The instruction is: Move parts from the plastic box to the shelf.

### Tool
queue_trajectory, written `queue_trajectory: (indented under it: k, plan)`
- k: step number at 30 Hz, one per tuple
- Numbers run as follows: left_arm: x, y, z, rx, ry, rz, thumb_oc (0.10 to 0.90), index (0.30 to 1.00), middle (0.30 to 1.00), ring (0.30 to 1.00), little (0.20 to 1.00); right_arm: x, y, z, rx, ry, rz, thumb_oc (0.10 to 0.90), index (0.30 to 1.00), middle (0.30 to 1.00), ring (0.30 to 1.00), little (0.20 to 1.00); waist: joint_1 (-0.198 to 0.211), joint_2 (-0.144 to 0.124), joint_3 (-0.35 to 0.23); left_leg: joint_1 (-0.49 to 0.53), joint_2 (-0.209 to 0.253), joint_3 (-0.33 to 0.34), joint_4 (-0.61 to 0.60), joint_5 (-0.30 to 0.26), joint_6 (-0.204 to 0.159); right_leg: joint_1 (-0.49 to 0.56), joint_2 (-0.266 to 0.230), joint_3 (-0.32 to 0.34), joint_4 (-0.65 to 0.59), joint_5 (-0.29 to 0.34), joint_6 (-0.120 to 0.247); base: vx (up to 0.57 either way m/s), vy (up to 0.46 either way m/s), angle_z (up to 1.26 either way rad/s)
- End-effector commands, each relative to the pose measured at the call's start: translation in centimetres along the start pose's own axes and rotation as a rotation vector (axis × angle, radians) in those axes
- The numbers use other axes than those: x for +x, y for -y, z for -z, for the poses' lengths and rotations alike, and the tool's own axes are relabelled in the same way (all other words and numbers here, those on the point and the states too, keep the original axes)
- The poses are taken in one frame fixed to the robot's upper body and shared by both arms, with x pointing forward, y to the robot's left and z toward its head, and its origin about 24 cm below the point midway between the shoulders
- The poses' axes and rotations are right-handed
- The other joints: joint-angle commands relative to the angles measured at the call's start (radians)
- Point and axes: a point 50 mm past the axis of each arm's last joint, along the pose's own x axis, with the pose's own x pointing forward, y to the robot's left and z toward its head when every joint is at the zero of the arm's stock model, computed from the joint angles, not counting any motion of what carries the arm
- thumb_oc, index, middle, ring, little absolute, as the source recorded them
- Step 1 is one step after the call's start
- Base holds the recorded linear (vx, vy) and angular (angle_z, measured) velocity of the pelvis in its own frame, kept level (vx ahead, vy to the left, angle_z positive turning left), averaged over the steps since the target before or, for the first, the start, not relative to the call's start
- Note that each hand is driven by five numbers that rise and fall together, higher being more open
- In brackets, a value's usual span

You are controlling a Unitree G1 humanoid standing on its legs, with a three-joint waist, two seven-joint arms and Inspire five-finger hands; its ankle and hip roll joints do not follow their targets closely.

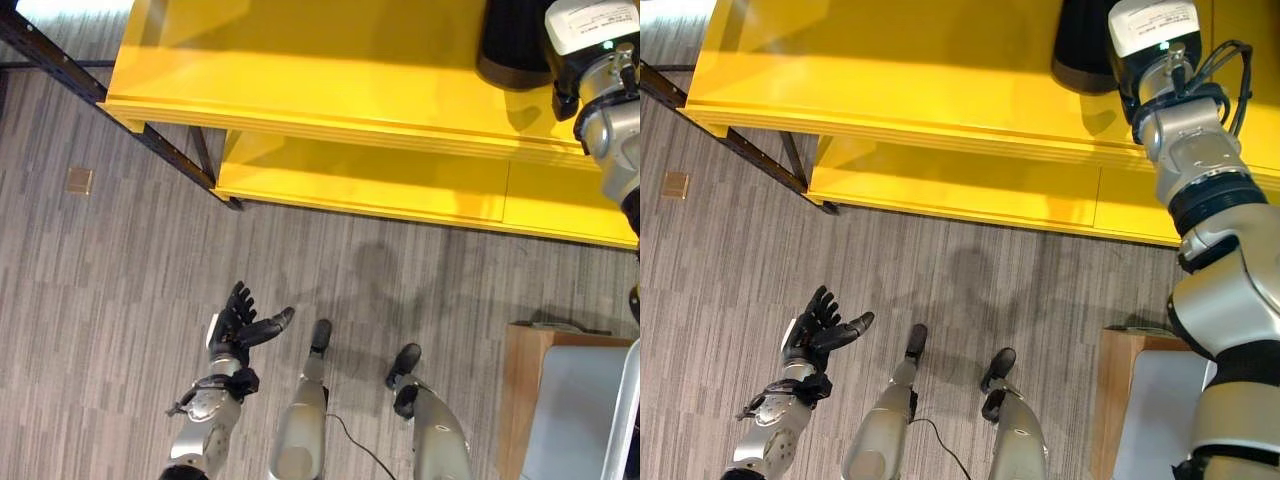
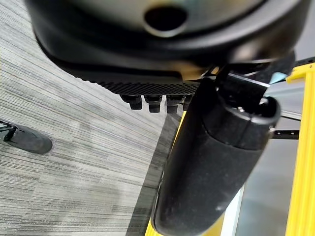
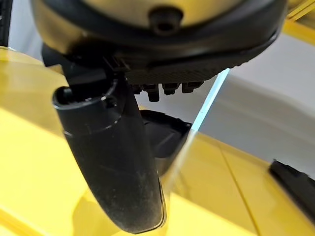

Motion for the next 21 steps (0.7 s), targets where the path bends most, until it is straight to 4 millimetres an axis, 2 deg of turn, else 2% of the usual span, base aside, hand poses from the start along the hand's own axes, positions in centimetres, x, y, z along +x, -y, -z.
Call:
queue_trajectory:
  k: [1,7,10,14,15,17,18,20,21]
  plan:
    - [-0.4,-0.6,-2.2,0.02,0.107,0.044,0.9,1.0,1.0,1.0,1.0,0.9,6.3,3.2,-0.057,-0.088,0.179,0.9,1.0,1.0,1.0,1.0,0.016,-0.059,-0.053,0.183,0.122,0.04,-0.036,-0.057,-0.039,0.083,-0.077,0.044,-0.051,0.032,0.13,0.01,0.05,-0.09]
    - [-0.5,-1.0,-2.0,0.025,0.092,0.032,0.9,1.0,1.0,1.0,1.0,0.9,6.6,3.0,-0.046,-0.078,0.185,0.9,1.0,1.0,1.0,1.0,0.0,-0.067,-0.074,0.207,0.105,0.046,-0.03,-0.088,-0.027,0.12,-0.082,0.051,-0.075,0.046,0.135,0.01,0.038,-0.05]
    - [-0.7,-1.4,-1.7,0.026,0.077,0.024,0.9,1.0,1.0,1.0,1.0,0.8,7.0,2.7,-0.037,-0.057,0.204,0.9,1.0,1.0,1.0,1.0,-0.01,-0.075,-0.089,0.233,0.093,0.053,-0.024,-0.121,-0.015,0.152,-0.09,0.058,-0.087,0.053,0.141,0.01,0.037,-0.05]
    - [-0.8,-1.5,-1.4,0.028,0.065,0.019,0.9,1.0,1.0,1.0,1.0,0.7,7.3,2.0,0.024,-0.036,0.235,0.9,1.0,1.0,1.0,1.0,-0.02,-0.078,-0.104,0.255,0.086,0.06,-0.021,-0.139,-0.009,0.177,-0.095,0.066,-0.102,0.059,0.145,0.01,0.054,-0.07]
    - [-0.8,-1.5,-1.3,0.027,0.061,0.017,0.9,1.0,1.0,1.0,1.0,0.5,7.2,1.7,0.07,-0.029,0.25,0.9,1.0,1.0,1.0,1.0,-0.025,-0.079,-0.109,0.263,0.084,0.062,-0.019,-0.145,-0.006,0.185,-0.097,0.066,-0.105,0.062,0.147,0.03,0.055,-0.06]
    - [-0.9,-1.4,-0.9,0.021,0.045,0.005,0.9,1.0,1.0,1.0,1.0,0.0,7.4,0.2,0.299,0.007,0.323,0.9,1.0,1.0,1.0,1.0,-0.042,-0.077,-0.124,0.286,0.076,0.071,-0.013,-0.166,0.006,0.213,-0.102,0.075,-0.123,0.069,0.152,0.04,0.104,-0.06]
    - [-1.1,-1.5,-0.5,0.018,0.025,-0.006,0.9,1.0,1.0,1.0,1.0,-0.7,6.6,-0.8,0.46,0.03,0.355,0.9,1.0,1.0,1.0,1.0,-0.053,-0.081,-0.136,0.306,0.067,0.079,-0.007,-0.183,0.013,0.234,-0.105,0.082,-0.139,0.078,0.157,0.02,0.119,-0.08]
    - [-1.2,-1.4,0.0,0.007,0.007,-0.015,0.9,1.0,1.0,1.0,1.0,-1.6,6.0,-2.3,0.589,0.082,0.376,0.9,1.0,1.0,1.0,1.0,-0.068,-0.076,-0.146,0.321,0.058,0.09,-0.003,-0.2,0.02,0.248,-0.111,0.088,-0.15,0.087,0.163,0.02,0.089,-0.13]
    - [-1.3,-1.5,0.1,0.015,0.004,-0.015,0.9,1.0,1.0,1.0,1.0,-1.8,5.7,-2.2,0.592,0.077,0.371,0.9,1.0,1.0,1.0,1.0,-0.064,-0.082,-0.148,0.323,0.057,0.091,-0.002,-0.201,0.021,0.251,-0.111,0.089,-0.152,0.088,0.164,0.02,0.092,-0.2]
